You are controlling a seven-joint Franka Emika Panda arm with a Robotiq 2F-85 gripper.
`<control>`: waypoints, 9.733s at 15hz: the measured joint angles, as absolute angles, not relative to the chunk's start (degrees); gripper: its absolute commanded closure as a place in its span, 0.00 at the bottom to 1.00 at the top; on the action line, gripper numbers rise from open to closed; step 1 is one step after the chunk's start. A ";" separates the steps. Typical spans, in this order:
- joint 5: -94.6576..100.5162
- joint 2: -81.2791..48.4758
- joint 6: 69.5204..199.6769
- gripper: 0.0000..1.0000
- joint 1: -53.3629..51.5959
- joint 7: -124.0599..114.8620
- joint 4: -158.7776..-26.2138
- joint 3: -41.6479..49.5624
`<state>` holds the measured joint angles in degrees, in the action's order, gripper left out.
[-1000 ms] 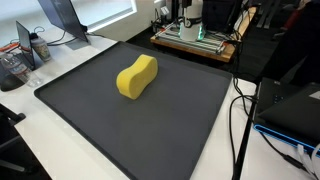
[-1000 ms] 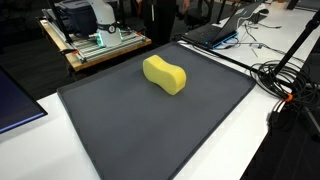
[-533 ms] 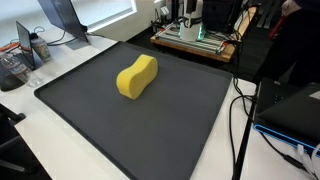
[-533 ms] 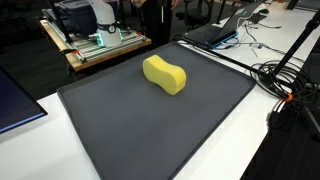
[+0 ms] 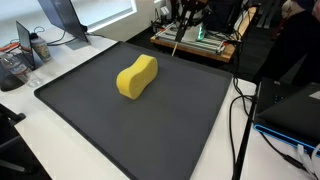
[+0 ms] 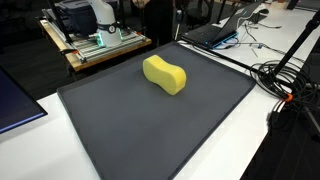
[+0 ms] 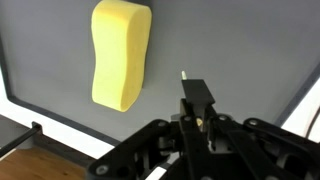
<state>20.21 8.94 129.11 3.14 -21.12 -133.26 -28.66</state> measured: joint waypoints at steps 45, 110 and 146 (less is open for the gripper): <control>5.48 -44.26 91.26 0.97 -5.17 -30.88 -48.80 1.08; -21.95 1.43 100.94 0.97 19.03 30.35 -114.77 10.81; -13.22 20.59 127.14 0.97 -2.78 31.89 -144.46 5.47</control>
<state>-13.22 20.59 127.14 -2.78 31.89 -144.46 5.47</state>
